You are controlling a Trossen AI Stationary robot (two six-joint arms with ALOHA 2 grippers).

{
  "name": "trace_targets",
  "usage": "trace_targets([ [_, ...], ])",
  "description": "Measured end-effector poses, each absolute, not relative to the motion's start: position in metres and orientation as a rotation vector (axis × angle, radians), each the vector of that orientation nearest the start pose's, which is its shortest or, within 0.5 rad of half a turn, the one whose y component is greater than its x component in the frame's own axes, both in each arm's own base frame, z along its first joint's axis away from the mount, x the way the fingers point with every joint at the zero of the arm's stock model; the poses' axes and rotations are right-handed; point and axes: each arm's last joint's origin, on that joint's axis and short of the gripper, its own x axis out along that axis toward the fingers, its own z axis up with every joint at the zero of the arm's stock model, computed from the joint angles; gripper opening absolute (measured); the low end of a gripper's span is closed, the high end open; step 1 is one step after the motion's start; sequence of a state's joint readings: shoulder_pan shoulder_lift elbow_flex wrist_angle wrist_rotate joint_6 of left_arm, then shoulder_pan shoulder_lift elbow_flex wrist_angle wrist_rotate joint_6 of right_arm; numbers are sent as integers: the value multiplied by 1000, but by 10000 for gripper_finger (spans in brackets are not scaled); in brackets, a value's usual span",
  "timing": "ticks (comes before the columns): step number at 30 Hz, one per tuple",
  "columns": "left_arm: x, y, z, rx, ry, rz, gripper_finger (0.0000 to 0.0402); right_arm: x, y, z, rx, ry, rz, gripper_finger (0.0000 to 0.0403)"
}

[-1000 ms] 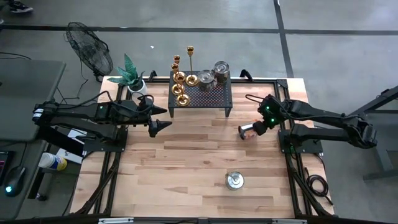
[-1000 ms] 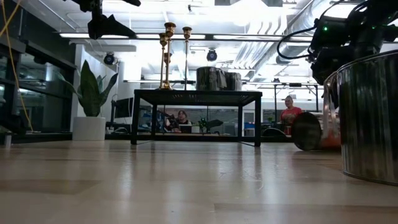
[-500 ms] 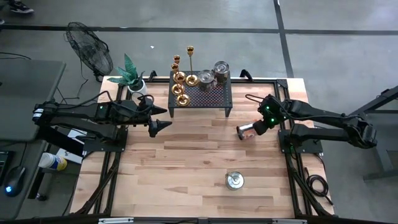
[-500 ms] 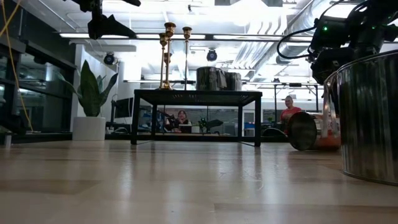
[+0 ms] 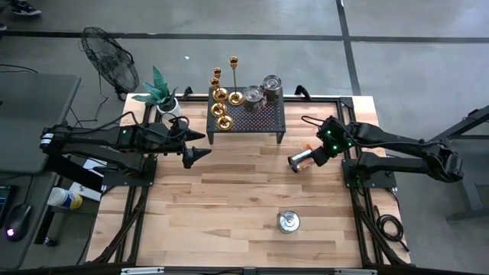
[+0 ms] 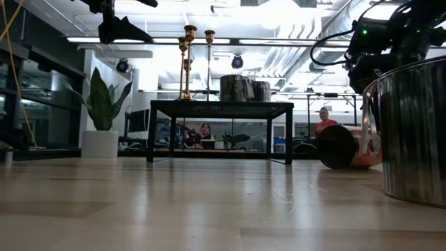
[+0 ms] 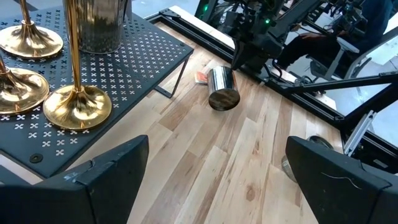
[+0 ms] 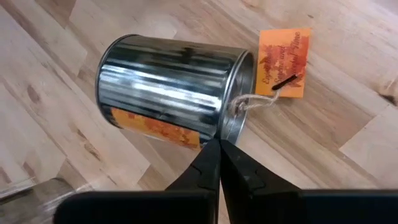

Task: Pick & Place candle stick holders
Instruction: Put the orange scented candle on the shelf

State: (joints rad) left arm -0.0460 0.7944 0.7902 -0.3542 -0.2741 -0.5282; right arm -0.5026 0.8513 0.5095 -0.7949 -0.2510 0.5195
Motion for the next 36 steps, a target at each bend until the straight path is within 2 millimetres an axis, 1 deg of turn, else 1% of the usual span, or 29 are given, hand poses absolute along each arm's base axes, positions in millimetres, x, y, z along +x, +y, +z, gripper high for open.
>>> trace_targets([
  [5,170,0,317,-463,286,313,374,124,-59,190,886,996,-495,0],
  [8,170,0,317,-464,287,311,374,122,-60,190,877,993,-527,0],
  [12,170,0,317,-464,287,311,374,120,-58,193,884,969,-503,2],
  [15,170,0,317,-464,287,311,374,119,-57,195,881,964,-485,11],
  [17,170,0,317,-464,286,311,374,118,-56,194,855,978,-472,23],
  [21,170,0,317,-464,287,310,374,119,-56,195,771,989,-412,68],
  [27,170,0,317,-463,294,312,374,131,-52,201,676,892,-180,166],
  [31,170,0,317,-464,295,313,374,138,-50,205,608,838,-120,225],
  [33,170,0,317,-464,295,312,374,142,-49,208,557,793,-89,245],
  [36,170,0,316,-464,296,312,374,151,-50,214,455,707,-58,264],
])
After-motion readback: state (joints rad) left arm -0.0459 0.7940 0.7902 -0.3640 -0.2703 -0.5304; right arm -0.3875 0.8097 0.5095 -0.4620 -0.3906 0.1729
